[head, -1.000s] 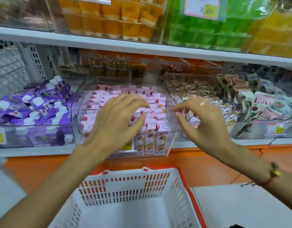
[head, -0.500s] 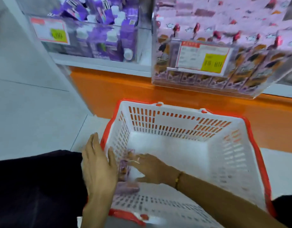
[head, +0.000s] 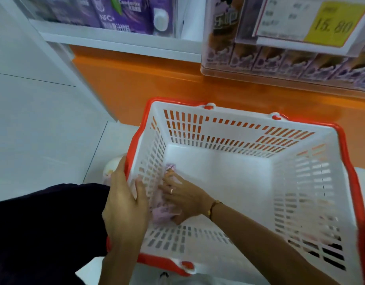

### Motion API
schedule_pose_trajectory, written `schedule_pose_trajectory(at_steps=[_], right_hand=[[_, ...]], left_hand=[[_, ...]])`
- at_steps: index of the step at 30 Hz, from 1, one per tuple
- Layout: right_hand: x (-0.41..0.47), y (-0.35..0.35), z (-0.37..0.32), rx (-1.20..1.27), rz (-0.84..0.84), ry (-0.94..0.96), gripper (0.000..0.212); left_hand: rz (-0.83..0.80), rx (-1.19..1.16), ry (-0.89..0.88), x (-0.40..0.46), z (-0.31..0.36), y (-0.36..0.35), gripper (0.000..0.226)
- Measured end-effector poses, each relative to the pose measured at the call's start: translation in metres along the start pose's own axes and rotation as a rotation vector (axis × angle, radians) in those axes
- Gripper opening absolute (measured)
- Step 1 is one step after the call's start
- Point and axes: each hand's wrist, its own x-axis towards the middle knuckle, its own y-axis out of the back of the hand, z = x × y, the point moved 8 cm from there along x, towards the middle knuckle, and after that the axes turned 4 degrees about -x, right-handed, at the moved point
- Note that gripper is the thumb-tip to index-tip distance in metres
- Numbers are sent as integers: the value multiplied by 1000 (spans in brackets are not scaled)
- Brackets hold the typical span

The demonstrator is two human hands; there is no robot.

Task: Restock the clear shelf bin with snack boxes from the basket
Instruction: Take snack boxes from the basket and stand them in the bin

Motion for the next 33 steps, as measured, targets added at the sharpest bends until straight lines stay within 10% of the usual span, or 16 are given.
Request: schedule_pose_trajectory(at_steps=[11,19,24,33], right_hand=[[-98,-13,104,357,269,-755,48],[-184,-47,116,635,107,-956,54],[-220,-61,115,645,85,-1292,60],[-209,-70,102,717,38,-1297,33]], left_hand=[[207,-124,-288,-4,58,12,31],[-691,17,49,-4,18,-183,35],[-679,119,-9,-11,5,-239,52],[-712,460,-413,-40,24,-289,64]])
